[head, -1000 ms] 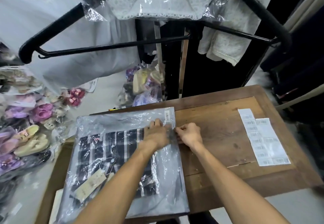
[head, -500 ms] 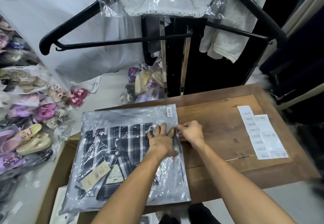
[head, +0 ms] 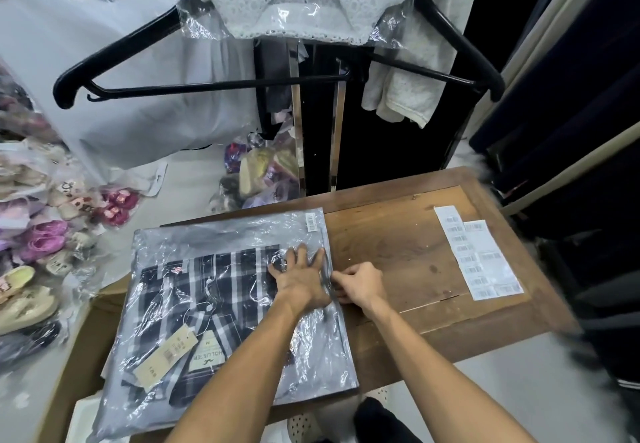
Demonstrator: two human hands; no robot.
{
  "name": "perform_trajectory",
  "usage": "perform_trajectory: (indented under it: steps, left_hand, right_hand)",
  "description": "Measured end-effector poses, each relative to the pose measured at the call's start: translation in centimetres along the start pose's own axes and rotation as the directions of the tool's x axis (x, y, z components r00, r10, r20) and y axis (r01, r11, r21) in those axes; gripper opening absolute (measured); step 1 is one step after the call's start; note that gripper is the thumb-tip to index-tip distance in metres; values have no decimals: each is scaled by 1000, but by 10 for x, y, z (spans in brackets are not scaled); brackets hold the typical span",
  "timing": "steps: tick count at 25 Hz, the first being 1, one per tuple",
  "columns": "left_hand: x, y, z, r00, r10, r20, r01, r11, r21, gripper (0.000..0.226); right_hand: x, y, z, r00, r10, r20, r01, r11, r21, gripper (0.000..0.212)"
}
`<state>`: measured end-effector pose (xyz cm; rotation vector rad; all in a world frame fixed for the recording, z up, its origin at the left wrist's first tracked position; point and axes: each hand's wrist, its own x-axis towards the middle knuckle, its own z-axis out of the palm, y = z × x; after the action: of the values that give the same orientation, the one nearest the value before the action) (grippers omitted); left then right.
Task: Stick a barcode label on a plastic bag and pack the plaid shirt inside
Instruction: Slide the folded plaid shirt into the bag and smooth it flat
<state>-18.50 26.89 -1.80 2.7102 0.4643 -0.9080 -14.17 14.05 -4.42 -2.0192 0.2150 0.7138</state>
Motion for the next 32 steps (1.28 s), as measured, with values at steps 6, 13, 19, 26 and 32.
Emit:
perform_trajectory:
  steps: [6, 13, 19, 26, 32]
  left_hand:
    - [-14, -2, 11, 972, 59, -228, -83, 992, -100, 93]
    - [-43, -18, 34, 993, 43, -105, -58, 989, -138, 113]
    - [-47, -3, 23, 999, 16, -35, -17, 999, -41, 127]
    - [-40, -5, 25, 1000, 9, 1, -9, 1000, 17, 130]
    - [-40, -2, 25, 1000, -3, 5, 3, 1000, 26, 126]
  right_hand:
    - [-6, -4, 0, 998, -40, -38, 34, 989, -146, 19]
    - [-3, -17, -1, 997, -74, 22, 77, 948, -308, 29]
    - [-10, -12, -3, 989, -127, 71, 144, 922, -360, 35]
    - [-28, 13, -11, 986, -121, 111, 152, 932, -329, 26]
    - [-46, 24, -16, 984, -128, 120, 167, 895, -414, 27]
